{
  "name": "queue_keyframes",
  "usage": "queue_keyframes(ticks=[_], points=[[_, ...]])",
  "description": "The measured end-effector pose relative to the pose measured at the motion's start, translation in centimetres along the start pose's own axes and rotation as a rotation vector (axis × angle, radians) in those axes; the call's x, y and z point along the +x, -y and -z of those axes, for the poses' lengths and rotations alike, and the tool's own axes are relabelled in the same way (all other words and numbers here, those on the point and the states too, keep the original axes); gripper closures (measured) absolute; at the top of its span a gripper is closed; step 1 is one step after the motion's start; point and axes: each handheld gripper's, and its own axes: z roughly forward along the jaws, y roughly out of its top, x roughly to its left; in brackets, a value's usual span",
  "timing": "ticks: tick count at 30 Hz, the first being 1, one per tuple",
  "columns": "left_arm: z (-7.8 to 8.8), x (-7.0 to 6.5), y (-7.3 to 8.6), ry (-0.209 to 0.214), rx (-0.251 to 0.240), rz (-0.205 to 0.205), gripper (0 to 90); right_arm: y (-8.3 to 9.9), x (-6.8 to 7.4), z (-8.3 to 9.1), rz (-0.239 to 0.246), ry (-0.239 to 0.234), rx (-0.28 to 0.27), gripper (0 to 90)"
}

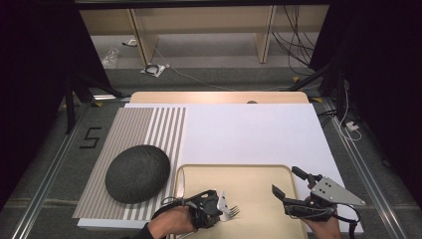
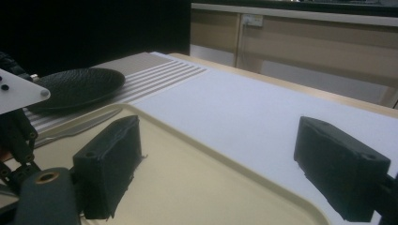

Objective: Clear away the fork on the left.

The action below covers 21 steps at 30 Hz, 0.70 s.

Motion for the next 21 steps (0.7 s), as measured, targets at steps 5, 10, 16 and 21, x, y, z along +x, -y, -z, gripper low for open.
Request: queue_keyframes(ticks=[5, 10, 16, 21], points=[[-0.4, 0.8, 0.7, -0.022, 0.016, 0.025, 89.2, 0.0, 0.0, 0.0, 0.003, 0.001, -0.001, 16.3], [0.2, 0.9, 0.6, -0.024, -0.007, 0.033, 89.2, 0.0, 0.0, 0.0, 0.003, 0.001, 0.000, 16.3], [0.5, -0.1, 0.3, 0.029, -0.025, 0.010, 89.2, 0.0, 0.0, 0.0, 0.004, 0.001, 0.001, 16.3], [0.0, -0.6, 0.2, 0.049, 0.006, -0.015, 89.3, 0.0, 0.0, 0.0, 0.004, 0.000, -0.001, 16.3]])
